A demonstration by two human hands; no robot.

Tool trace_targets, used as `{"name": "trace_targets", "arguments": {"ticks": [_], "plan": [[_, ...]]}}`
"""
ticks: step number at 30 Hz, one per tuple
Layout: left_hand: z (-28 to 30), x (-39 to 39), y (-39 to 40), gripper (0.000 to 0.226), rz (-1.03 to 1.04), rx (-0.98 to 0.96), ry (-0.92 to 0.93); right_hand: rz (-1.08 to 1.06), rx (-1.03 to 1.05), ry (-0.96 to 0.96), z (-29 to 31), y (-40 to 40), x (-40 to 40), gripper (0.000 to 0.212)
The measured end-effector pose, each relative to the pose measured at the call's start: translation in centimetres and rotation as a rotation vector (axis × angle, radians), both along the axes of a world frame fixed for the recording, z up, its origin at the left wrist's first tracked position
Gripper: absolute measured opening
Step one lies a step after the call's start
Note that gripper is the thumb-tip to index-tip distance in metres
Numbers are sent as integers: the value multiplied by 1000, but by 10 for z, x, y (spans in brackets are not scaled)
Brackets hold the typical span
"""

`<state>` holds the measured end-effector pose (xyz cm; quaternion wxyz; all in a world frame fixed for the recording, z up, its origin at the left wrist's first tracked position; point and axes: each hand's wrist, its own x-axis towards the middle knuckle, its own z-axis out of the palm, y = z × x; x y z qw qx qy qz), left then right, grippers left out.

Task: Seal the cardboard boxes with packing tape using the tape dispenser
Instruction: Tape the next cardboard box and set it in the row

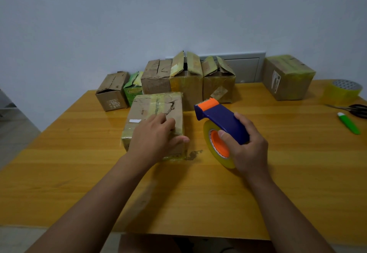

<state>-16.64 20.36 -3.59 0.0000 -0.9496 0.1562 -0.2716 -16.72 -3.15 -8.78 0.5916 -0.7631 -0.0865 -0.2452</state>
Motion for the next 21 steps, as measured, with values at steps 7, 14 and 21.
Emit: {"name": "trace_targets", "arguments": {"ticks": [7,14,21], "plan": [[0,4,3,61,-5,49,24,-5,-4,-6,2,0,-1,63],[-8,-1,-4,47,39,59,-23,-7,-4,-14,1,1,0,66],[-6,-3,-5,44,113,25,22,-12,-4,-16,-1,0,1,65]]}}
